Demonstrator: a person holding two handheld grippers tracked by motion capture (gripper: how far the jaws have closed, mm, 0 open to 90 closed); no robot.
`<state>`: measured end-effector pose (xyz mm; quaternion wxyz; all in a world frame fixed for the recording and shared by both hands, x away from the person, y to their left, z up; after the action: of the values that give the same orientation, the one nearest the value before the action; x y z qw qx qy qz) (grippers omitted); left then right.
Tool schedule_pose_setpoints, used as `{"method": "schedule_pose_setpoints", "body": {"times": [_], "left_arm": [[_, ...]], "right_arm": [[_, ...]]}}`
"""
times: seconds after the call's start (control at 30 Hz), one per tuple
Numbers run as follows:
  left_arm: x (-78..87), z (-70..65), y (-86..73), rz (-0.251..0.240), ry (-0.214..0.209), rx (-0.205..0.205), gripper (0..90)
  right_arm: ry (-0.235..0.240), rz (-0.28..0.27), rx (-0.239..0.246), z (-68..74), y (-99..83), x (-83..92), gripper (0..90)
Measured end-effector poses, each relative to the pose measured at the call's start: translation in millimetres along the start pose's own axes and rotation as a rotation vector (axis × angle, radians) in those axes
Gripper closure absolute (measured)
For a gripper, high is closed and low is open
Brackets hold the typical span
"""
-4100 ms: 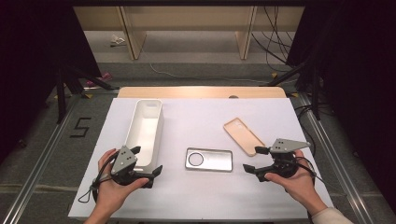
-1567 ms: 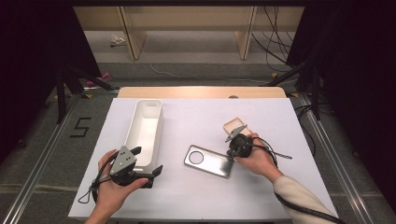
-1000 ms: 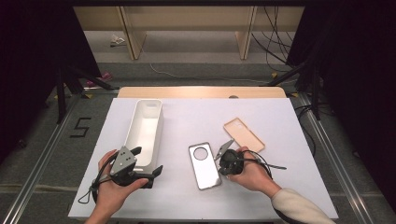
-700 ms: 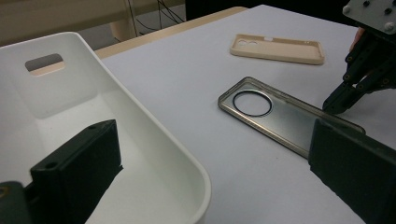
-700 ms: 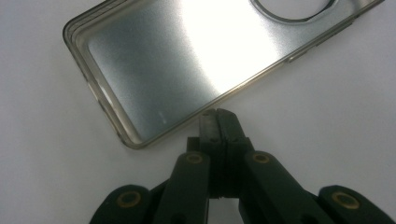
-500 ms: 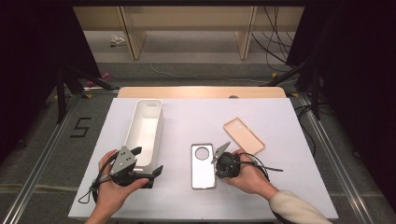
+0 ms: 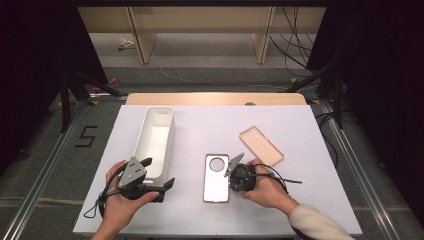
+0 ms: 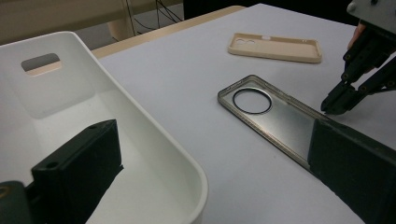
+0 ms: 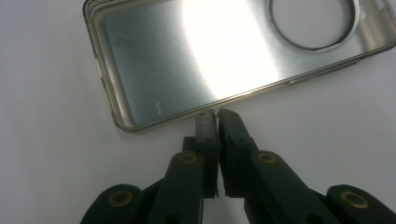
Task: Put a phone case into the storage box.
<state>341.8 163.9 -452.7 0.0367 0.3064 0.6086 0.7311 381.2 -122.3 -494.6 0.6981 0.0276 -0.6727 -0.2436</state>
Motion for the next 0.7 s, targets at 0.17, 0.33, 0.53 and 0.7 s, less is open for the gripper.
{"method": "schedule_pose_setpoints", "body": {"times": [0.17, 0.33, 0.53, 0.7], "left_arm": [[-0.2, 0.2, -0.3, 0.001, 0.0, -0.004, 2.0], [0.1, -0.2, -0.5, 0.001, -0.001, -0.005, 2.0], [-0.2, -0.6, -0.6, 0.002, -0.003, -0.006, 2.0], [-0.3, -1.0, -0.9, 0.003, -0.007, -0.012, 1.9]], "right_arm": [[-0.05, -0.008, 0.053, 0.0, 4.0, 10.5, 68.5], [-0.024, -0.022, 0.096, 7.0, 8.8, 14.3, 48.1], [-0.026, -0.035, 0.159, 17.3, 18.1, 18.6, 32.7], [-0.015, -0.01, 0.152, 22.5, 20.0, 15.7, 27.4]]}}
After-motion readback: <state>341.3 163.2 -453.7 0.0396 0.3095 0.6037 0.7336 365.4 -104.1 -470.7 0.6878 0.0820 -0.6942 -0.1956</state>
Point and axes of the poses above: each handheld gripper's, and its own axes: x roughly backward along the jaws, y roughly out of its top, z roughly to its left, the point moved 4 cm from there along -x, roughly forward along the jaws, and after that the axes turned 11 degrees about y, right-handed, at the moved point
